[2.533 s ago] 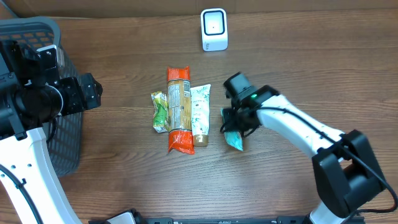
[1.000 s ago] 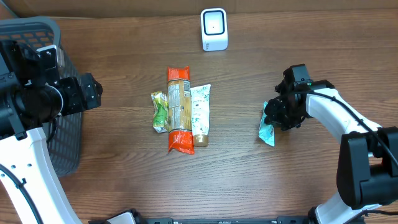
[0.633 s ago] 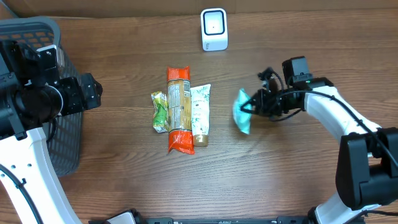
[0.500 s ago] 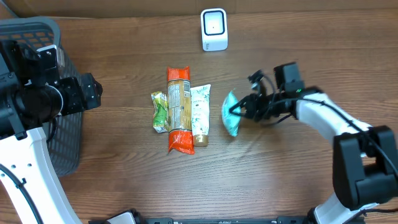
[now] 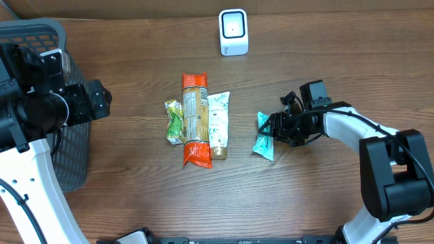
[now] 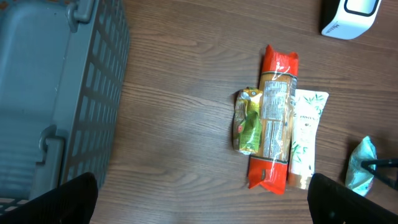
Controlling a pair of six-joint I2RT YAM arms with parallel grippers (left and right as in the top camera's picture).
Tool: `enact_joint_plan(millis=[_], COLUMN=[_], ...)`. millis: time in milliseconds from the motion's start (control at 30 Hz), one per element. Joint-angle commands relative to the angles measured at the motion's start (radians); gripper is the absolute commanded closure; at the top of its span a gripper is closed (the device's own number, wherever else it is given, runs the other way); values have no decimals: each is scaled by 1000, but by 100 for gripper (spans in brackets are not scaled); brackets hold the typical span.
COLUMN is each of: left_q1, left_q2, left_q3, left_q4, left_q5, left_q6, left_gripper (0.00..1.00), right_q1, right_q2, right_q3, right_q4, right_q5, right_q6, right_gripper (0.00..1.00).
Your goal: Scan the item barcode
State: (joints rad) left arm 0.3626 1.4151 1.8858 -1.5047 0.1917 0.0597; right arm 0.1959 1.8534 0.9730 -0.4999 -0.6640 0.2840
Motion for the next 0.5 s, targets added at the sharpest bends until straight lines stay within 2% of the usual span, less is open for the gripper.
enact_joint_plan(millis=[0, 67, 167, 200, 233, 367, 467], left_q1=[3, 3, 3, 3, 3, 3, 3], left_q2=[3, 3, 3, 3, 3, 3, 3], left_q3=[6, 6, 6, 6, 6, 6, 6], left_q4=[-2, -2, -2, -2, -2, -2, -2], left_q5=[11, 11, 11, 11, 11, 11, 11], left_q6=[19, 19, 19, 19, 19, 19, 19], left_gripper=[1, 0, 1, 0, 0, 0, 0], right_q1=[-8, -7, 1, 7, 16, 100, 204], right_q2=[-4, -6, -11, -14, -19, -28, -28], right_q3=[47, 87, 187, 219, 257, 388, 431], right_q4=[-57, -117, -243, -282, -327, -467, -504], right_q5=[100, 110, 162, 189, 232, 396, 547], right_q6=[-6, -44, -73, -76, -76, -62, 28], right_gripper=[37, 33, 19, 6, 0, 0, 0])
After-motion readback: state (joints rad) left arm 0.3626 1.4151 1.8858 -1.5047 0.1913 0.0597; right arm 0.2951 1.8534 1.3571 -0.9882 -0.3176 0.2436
